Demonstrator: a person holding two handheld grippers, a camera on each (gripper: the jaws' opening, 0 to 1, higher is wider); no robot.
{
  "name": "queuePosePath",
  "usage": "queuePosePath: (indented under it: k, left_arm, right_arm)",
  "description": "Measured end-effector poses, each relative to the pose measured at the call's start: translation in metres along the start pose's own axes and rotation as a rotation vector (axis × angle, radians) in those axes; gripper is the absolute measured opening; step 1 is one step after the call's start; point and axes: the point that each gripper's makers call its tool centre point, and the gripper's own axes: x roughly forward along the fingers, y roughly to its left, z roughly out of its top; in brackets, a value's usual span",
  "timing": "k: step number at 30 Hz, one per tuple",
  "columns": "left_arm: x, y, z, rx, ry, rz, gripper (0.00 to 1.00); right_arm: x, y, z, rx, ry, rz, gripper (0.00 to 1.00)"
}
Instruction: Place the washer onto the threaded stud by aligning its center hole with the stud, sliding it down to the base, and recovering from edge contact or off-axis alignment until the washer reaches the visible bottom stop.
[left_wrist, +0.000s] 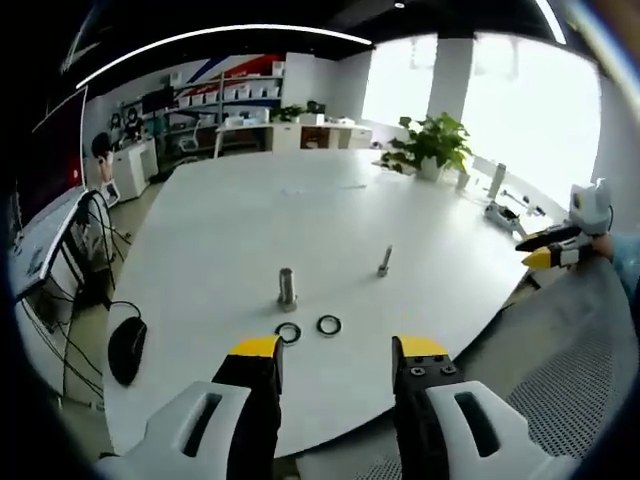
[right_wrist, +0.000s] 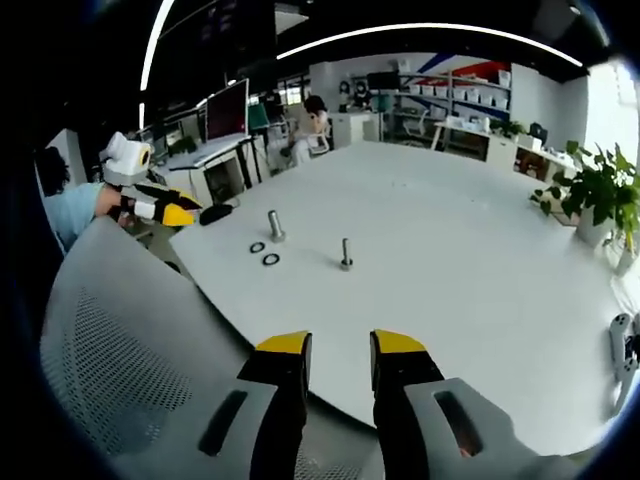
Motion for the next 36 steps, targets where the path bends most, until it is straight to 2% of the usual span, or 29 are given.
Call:
queuePosePath:
  k: [4,10,14,20,22,24,27,31,36]
  left_arm:
    - [0.001,0.017,0.007,-0.001,0.010,0.021,0.42]
    - [0.009,0.036,0.013,0.053,0.064,0.029,0.37]
    - [0.022,0.037,0.010,0.063,0.092,0.012,0.39]
    - [0.044,0.036,-0.003,0.136,0.173,-0.026,0.37]
    - [0.051,0.038,-0.008,0.166,0.201,-0.031,0.37]
    - [0.055,0.036,-0.012,0.238,0.231,-0.080,0.37]
    - [0.064,0.040,-0.015,0.253,0.262,-0.067,0.36]
    - [0.073,0.041,-0.015,0.258,0.284,-0.082,0.26]
    - [0.087,0.051,-0.022,0.298,0.349,-0.062,0.25]
  right_arm:
    - [0.000,-0.002,0.001,0.009,-0.006,-0.002,0.23]
    - [0.001,-0.001,0.003,0.001,-0.012,0.008,0.23]
    - [0.002,-0.001,0.003,0.009,-0.007,0.008,0.23]
    - [0.002,-0.002,0.002,0.022,-0.004,0.006,0.23]
    - [0.003,-0.003,0.002,0.026,-0.002,0.004,0.23]
    - [0.003,-0.003,0.002,0.029,-0.001,0.005,0.23]
    - [0.004,-0.003,0.002,0.033,0.004,0.005,0.23]
    - [0.004,-0.003,0.001,0.035,0.008,0.006,0.22]
    - [0.004,-0.004,0.001,0.042,0.008,0.002,0.22]
